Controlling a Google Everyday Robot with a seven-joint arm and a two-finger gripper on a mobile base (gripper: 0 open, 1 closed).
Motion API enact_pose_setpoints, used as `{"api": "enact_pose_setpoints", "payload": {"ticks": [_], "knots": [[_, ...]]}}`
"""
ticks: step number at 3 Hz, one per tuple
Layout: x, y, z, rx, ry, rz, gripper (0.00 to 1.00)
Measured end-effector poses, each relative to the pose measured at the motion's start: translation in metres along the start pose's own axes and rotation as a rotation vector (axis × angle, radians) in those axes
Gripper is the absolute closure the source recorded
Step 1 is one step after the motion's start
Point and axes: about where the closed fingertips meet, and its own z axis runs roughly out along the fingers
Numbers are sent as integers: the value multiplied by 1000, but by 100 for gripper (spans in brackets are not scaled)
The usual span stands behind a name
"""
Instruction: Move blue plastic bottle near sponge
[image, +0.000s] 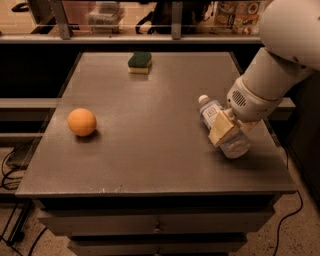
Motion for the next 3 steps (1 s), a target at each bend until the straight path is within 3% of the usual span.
{"api": "enact_pose_setpoints", "payload": {"ticks": [1, 2, 3], "knots": [[-17, -8, -11, -22, -16, -44, 100], [-52, -20, -28, -42, -54, -111, 100], [-63, -21, -39, -36, -90, -119, 100]]}}
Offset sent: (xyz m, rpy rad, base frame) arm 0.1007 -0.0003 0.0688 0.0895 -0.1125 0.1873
